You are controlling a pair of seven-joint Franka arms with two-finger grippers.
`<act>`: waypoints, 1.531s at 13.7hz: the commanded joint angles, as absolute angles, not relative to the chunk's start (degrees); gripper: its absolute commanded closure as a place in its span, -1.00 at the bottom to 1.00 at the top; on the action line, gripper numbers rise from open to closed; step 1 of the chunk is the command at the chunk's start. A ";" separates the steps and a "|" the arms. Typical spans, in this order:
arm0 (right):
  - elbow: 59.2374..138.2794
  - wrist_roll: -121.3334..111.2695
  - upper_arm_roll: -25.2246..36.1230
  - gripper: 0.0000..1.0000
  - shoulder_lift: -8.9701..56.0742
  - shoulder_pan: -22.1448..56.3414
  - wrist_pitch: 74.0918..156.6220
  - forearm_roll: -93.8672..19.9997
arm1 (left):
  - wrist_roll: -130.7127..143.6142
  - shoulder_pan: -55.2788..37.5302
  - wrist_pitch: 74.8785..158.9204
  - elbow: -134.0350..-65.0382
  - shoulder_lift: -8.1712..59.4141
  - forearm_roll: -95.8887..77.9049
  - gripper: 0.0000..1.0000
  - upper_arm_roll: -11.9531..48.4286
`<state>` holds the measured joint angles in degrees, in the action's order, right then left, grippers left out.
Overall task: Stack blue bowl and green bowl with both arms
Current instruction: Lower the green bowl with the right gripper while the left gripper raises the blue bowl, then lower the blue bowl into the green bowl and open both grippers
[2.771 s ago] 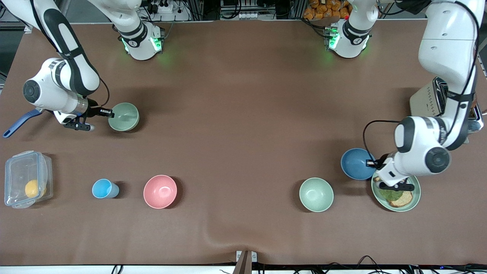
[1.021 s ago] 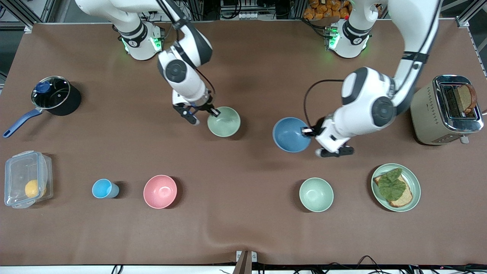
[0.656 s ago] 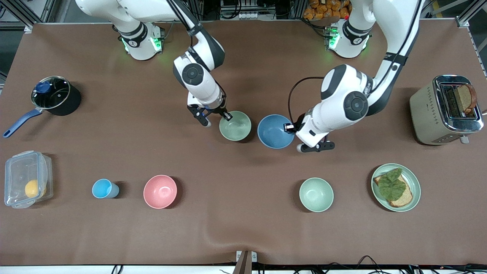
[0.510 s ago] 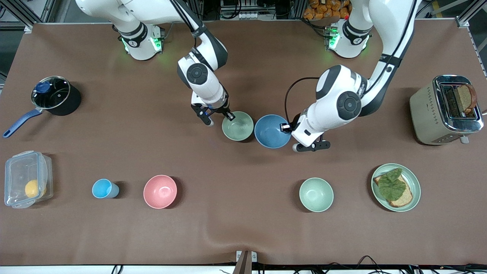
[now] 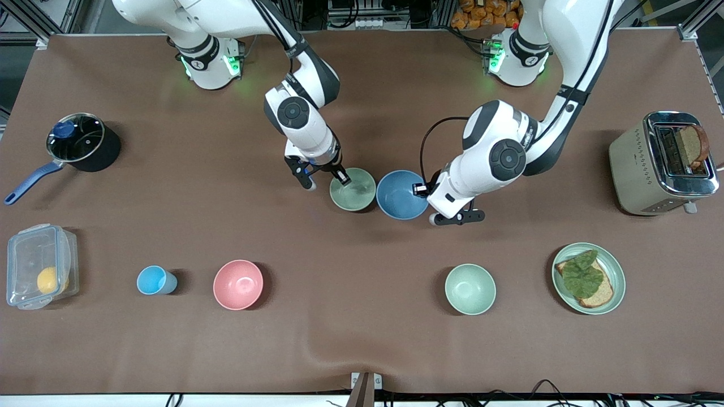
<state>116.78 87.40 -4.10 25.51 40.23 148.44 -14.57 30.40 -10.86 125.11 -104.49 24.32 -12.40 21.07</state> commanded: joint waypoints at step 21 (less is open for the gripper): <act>115.22 74.97 -4.13 -1.00 31.29 26.80 140.97 -59.33 | 52.47 -25.48 127.71 -95.54 36.38 -0.53 1.00 20.57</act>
<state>115.16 76.19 -3.66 31.10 25.87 138.64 -56.55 50.78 -24.37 127.68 -97.49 35.07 -2.07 21.05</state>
